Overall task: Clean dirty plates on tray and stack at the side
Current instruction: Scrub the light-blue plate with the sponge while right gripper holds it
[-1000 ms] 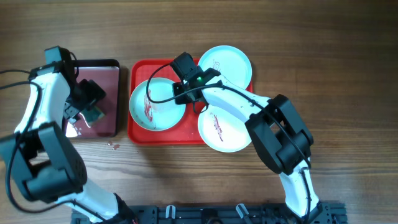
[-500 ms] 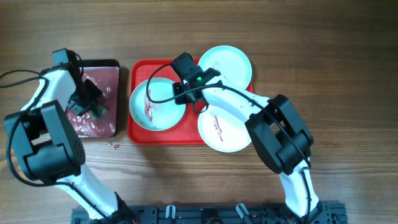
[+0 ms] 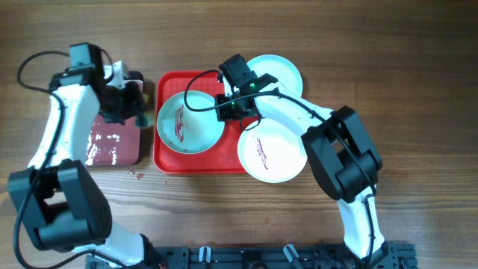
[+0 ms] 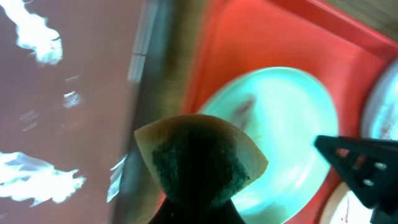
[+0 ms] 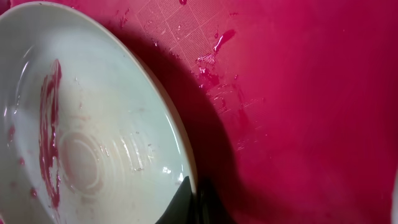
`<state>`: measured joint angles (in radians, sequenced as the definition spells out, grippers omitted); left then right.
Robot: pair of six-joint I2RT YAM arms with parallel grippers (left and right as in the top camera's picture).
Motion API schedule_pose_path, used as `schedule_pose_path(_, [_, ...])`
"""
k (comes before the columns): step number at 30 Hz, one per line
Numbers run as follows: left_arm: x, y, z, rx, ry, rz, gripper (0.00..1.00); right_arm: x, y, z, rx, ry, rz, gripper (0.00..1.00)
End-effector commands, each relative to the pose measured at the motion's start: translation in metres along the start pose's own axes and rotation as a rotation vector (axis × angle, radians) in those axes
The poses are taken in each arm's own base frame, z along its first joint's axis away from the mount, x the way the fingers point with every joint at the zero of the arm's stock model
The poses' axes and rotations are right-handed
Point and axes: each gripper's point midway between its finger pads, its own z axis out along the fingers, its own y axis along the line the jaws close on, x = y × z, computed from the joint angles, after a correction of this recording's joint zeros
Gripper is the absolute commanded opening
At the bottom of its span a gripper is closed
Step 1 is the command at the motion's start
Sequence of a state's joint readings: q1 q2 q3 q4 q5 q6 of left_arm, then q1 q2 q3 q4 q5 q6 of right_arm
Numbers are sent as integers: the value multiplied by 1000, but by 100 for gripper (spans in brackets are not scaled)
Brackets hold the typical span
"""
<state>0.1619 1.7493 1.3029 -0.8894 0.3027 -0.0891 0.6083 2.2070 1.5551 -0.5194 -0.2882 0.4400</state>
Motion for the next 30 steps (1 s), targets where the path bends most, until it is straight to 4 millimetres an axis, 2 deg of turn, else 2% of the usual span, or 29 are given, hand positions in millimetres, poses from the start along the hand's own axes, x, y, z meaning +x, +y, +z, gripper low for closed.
schedule_pose_path(1, [22,-54,25,99,41,149,4,11,-4,13,-8,48,-9,4])
schedule_pose_path(2, [28,-56,37,88,41,131,4,12,-4,13,-8,49,-9,4])
schedule_pose_path(5, [46,-39,69,27,47,70,4,11,-4,13,-9,45,-10,4])
schedule_pose_path(7, [51,-33,82,26,34,74,4,9,-3,13,-13,37,-12,4])
schedule_pose_path(9, [45,-30,86,15,-4,85,4,8,-3,13,-14,36,-13,4])
schedule_pose_path(12, [48,-31,93,-6,-15,108,11,8,-3,13,-14,36,-13,4])
schedule_pose_path(13, [50,-32,97,-16,-8,120,11,8,-3,13,-14,36,-13,4])
schedule_pose_path(14, [52,-38,106,-27,-11,148,4,9,-3,13,-13,37,-13,4])
schedule_pose_path(16, [45,-46,115,-46,-52,184,4,9,-3,13,-13,38,-12,4])
schedule_pose_path(18, [27,-41,117,-145,-153,146,4,10,-4,13,-11,42,-11,4])
schedule_pose_path(22, [-13,-26,103,-285,-371,52,4,10,-4,13,-11,43,-10,4])
schedule_pose_path(24, [-17,-17,98,-337,-404,7,4,10,-4,13,-11,42,-10,4])
schedule_pose_path(26, [4,-10,103,-349,-320,-33,4,9,-4,13,-12,39,-8,4])
schedule_pose_path(30, [71,-33,120,-166,10,-37,4,10,-4,13,-12,41,-8,4])
